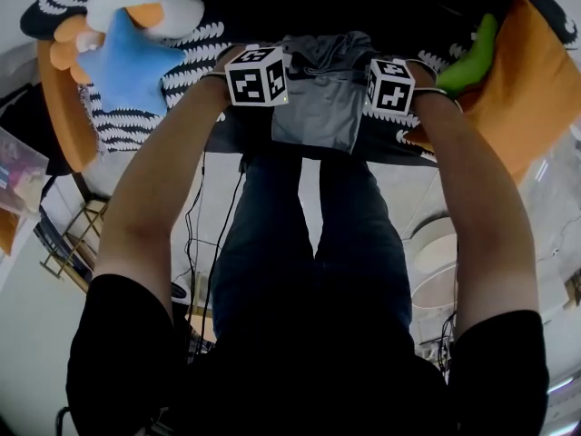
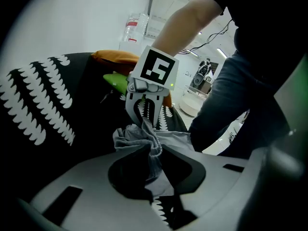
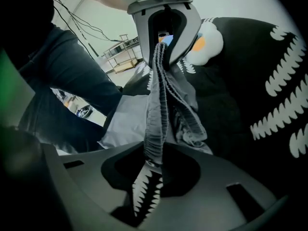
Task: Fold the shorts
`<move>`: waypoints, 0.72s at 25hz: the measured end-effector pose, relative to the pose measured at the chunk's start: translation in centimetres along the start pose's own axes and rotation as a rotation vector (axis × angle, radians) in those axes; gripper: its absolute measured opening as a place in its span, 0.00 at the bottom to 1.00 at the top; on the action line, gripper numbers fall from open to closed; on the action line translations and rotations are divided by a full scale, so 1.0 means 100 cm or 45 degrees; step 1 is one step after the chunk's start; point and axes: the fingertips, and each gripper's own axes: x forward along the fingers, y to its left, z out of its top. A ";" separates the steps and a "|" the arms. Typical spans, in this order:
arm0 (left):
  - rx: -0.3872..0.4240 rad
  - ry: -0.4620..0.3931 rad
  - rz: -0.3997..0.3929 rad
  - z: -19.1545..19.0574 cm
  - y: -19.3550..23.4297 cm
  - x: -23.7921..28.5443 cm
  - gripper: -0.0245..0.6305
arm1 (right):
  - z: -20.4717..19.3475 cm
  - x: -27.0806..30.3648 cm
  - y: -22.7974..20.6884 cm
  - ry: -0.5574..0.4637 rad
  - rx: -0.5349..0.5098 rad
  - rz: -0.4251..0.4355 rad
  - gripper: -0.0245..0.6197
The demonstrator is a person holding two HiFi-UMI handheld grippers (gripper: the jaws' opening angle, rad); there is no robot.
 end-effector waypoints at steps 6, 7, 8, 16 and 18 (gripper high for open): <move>-0.062 -0.004 -0.044 -0.009 -0.058 0.017 0.16 | 0.006 0.017 0.062 0.007 0.005 0.070 0.16; -0.068 -0.002 -0.052 -0.012 -0.068 0.021 0.16 | 0.007 0.022 0.072 0.009 0.003 0.081 0.16; -0.076 0.000 -0.061 -0.015 -0.077 0.026 0.16 | 0.008 0.027 0.081 0.010 0.002 0.093 0.16; -0.216 0.014 -0.090 -0.049 -0.121 0.061 0.16 | 0.010 0.070 0.133 -0.026 0.097 0.164 0.16; -0.246 0.018 -0.099 -0.057 -0.132 0.071 0.16 | 0.009 0.081 0.145 -0.031 0.117 0.178 0.16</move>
